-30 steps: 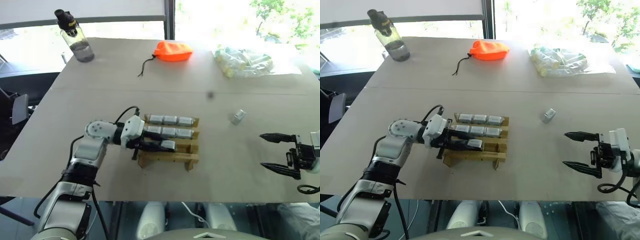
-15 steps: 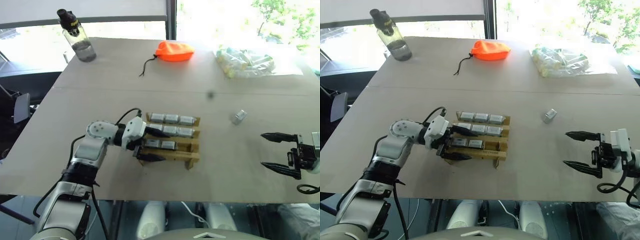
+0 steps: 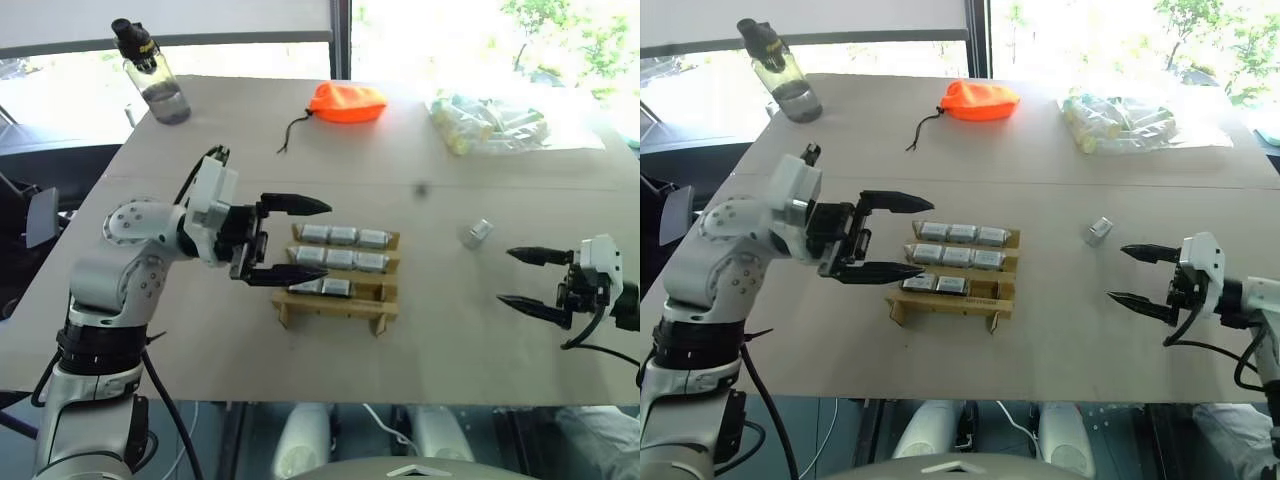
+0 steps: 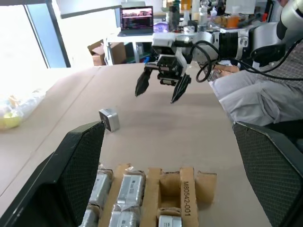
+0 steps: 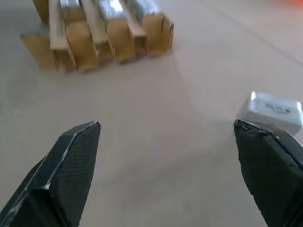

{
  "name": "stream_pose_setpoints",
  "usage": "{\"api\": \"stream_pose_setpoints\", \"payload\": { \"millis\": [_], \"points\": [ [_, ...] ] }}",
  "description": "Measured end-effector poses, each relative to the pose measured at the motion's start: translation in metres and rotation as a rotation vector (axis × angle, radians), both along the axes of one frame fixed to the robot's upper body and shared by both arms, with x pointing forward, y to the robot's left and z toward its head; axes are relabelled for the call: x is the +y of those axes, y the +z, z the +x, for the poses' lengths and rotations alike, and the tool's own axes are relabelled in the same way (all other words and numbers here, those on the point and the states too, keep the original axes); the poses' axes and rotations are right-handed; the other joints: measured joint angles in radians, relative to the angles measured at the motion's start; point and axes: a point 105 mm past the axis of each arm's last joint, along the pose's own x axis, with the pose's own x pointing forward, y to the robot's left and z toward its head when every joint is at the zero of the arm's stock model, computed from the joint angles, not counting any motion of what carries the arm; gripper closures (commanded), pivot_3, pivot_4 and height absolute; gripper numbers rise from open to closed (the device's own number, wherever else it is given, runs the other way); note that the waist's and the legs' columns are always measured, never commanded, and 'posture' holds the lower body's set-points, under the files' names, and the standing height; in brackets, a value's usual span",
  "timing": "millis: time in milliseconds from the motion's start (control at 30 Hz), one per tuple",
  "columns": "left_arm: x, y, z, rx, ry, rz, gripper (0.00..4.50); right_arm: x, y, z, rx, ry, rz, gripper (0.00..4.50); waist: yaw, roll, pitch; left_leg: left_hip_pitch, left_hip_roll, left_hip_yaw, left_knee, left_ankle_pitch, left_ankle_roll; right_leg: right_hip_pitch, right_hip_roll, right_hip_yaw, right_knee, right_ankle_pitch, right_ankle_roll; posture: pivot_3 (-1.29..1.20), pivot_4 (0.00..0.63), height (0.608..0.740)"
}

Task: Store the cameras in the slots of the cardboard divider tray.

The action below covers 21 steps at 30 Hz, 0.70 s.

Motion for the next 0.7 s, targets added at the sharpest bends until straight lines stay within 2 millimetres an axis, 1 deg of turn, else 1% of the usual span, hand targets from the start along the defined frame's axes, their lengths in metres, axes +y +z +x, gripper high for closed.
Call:
{"api": "stream_pose_setpoints", "payload": {
  "millis": [67,200,267,367,433,567,633,700],
  "points": [
    [0.002,-0.003,0.000,0.014,0.025,-0.008,0.04,0.001,0.008,0.006,-0.035,0.057,-0.051,0.00,-0.003,0.000,0.000,0.000,0.000,0.000,0.000,0.000,0.000,0.000,0.001,0.000,0.000,0.000,0.000,0.00,0.150,0.726],
    [0.003,-0.012,-0.004,0.041,0.061,-0.009,0.04,-0.004,0.019,0.029,-0.055,0.095,-0.159,0.00,-0.007,0.000,0.001,0.000,0.001,0.001,0.000,0.000,0.000,-0.001,0.001,0.000,0.000,0.000,-0.001,0.00,0.150,0.726],
    [0.003,-0.012,-0.005,0.039,0.077,-0.013,0.04,-0.009,0.025,0.038,-0.074,0.094,-0.214,0.00,-0.006,0.000,0.001,0.000,0.001,0.001,0.000,0.000,0.000,-0.001,0.001,0.000,0.000,0.000,-0.001,0.00,0.150,0.726],
    [0.008,-0.013,-0.006,0.035,0.107,-0.013,0.04,-0.011,0.029,0.051,-0.125,0.130,-0.346,0.00,-0.005,0.000,0.001,0.000,0.001,0.001,-0.001,0.000,0.000,-0.001,0.001,0.000,0.000,0.000,-0.001,0.00,0.150,0.726],
    [0.012,-0.012,-0.009,0.032,0.135,-0.011,0.04,-0.009,0.030,0.065,-0.170,0.179,-0.484,0.00,-0.007,0.000,0.001,-0.001,0.001,0.002,-0.001,0.000,0.000,-0.002,0.000,0.001,-0.001,0.000,-0.001,0.00,0.150,0.726],
    [0.019,-0.019,-0.019,0.034,0.161,0.048,0.04,0.003,0.042,0.083,-0.262,0.266,-0.650,0.00,-0.026,0.000,0.002,-0.001,0.001,0.003,-0.002,0.000,0.000,-0.004,0.000,0.002,-0.001,0.000,-0.001,0.00,0.150,0.726],
    [0.021,-0.019,-0.020,0.035,0.183,0.040,0.04,0.006,0.040,0.087,-0.268,0.293,-0.719,0.00,-0.025,0.000,0.002,-0.002,0.001,0.001,-0.002,0.000,-0.001,-0.004,0.000,0.002,-0.001,0.000,-0.001,0.00,0.150,0.726],
    [0.023,-0.017,-0.022,0.021,0.207,0.033,0.04,0.008,0.033,0.089,-0.255,0.320,-0.763,0.00,-0.023,0.000,0.002,-0.003,0.001,0.001,-0.002,0.000,-0.001,-0.004,-0.001,0.001,-0.001,0.000,-0.001,0.00,0.150,0.726]
  ]
}}
